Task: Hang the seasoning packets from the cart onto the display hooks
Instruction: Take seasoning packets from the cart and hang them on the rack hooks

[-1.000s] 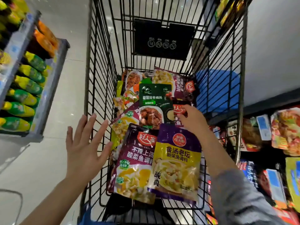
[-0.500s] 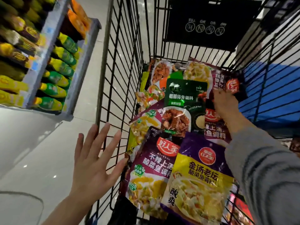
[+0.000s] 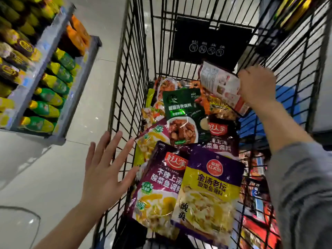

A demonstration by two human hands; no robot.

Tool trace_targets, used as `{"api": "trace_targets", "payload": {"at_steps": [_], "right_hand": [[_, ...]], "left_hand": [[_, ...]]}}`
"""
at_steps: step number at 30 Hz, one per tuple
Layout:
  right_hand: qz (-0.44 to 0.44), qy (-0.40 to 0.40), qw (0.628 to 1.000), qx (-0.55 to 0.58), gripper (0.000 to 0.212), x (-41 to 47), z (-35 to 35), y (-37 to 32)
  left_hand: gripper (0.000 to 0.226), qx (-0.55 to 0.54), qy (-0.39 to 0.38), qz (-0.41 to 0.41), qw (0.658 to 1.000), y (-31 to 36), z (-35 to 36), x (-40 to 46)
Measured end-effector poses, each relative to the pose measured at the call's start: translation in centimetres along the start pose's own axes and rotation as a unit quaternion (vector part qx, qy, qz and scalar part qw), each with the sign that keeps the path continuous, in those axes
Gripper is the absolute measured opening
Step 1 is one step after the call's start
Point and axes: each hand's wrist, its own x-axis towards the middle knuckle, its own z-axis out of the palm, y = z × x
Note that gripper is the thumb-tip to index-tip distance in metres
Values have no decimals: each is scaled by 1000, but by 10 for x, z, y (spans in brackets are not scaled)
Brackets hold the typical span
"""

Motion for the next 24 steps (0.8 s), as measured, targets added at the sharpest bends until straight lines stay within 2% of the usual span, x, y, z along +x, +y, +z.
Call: {"api": "trace_targets", "payload": {"at_steps": [8,13,17,20,22,23,24], "right_hand": [[-66,146,986,53,18,-59,-116,-28],[-147,173,972,62,11,-109,-158,-77],[-169,87,975,116,10,-178,-146,-101],[-117,-19,974,194,19,-248,-124,-125],[-154,-104,970,159,11,-289,-106,-144],[-187,-150,963,126,13,-306,-95,-149],[-185,-191,956,121,14,-319,-89,-152]], "left_hand": [[55,-66,16,-5,998,-3,4,-3],[53,-84,-15,-27,996,-3,-2,-1],[52,-134,-11,-45,990,-1,-9,-3],[49,-138,-5,-13,990,-3,-8,-3],[48,-135,-3,-3,991,-4,-6,-3],[47,-133,-2,-1,991,-5,-6,-3],[47,-130,-1,0,991,-5,-5,-2]]}}
